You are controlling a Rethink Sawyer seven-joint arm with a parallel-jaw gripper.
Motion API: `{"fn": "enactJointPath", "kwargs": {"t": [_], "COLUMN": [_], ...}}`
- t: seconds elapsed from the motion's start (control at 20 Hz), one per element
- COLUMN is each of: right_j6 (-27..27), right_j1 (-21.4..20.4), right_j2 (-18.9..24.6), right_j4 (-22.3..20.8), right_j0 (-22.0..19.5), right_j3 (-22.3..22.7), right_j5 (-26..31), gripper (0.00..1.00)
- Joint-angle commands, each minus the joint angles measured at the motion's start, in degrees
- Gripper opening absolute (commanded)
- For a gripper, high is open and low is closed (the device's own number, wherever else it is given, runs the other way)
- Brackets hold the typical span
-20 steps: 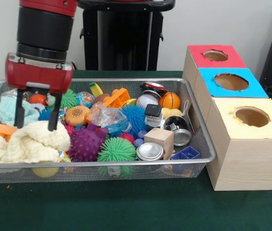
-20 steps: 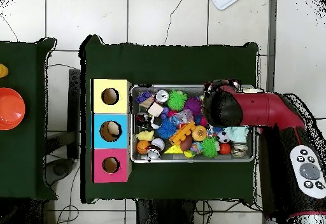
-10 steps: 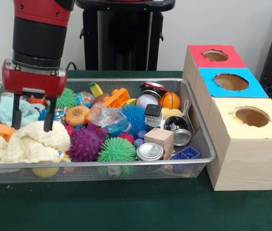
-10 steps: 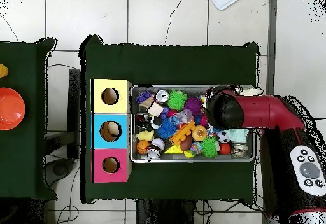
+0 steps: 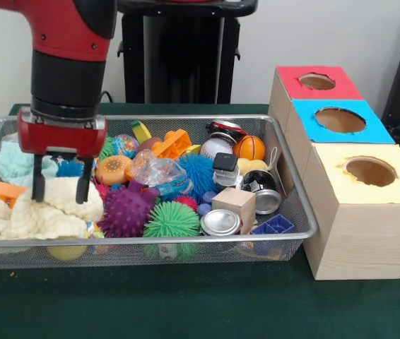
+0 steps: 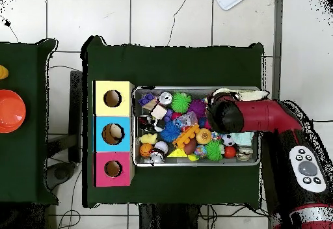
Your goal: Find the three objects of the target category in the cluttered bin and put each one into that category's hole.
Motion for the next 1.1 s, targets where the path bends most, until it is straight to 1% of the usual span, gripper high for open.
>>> {"fn": "enactJointPath", "kwargs": {"t": [0.05, 0.4, 0.6, 0.8, 0.85, 1.0, 1.05, 1.1], "right_j6": [-8.4, -10.6, -11.7, -11.6, -11.2, -10.8, -10.9, -11.1], "right_j1": [6.5, 8.0, 8.1, 7.2, 7.3, 7.8, 7.9, 8.0], "right_j2": [1.9, 0.7, 0.1, 0.1, 0.3, -0.3, 0.0, 0.8], "right_j4": [-6.1, -10.7, -13.7, -15.1, -15.1, -17.1, -17.3, -16.6], "right_j0": [-0.9, -0.8, -1.0, -0.7, -0.2, -0.3, -0.2, -0.8], "right_j3": [-1.1, -3.9, -4.4, -3.8, -4.3, -4.3, -4.5, -4.2], "right_j5": [-1.0, -0.2, 0.5, 1.1, 1.8, 0.8, 0.6, 0.9], "gripper": [1.00, 1.00, 1.00, 1.00, 1.00, 1.00, 1.00, 1.00]}}
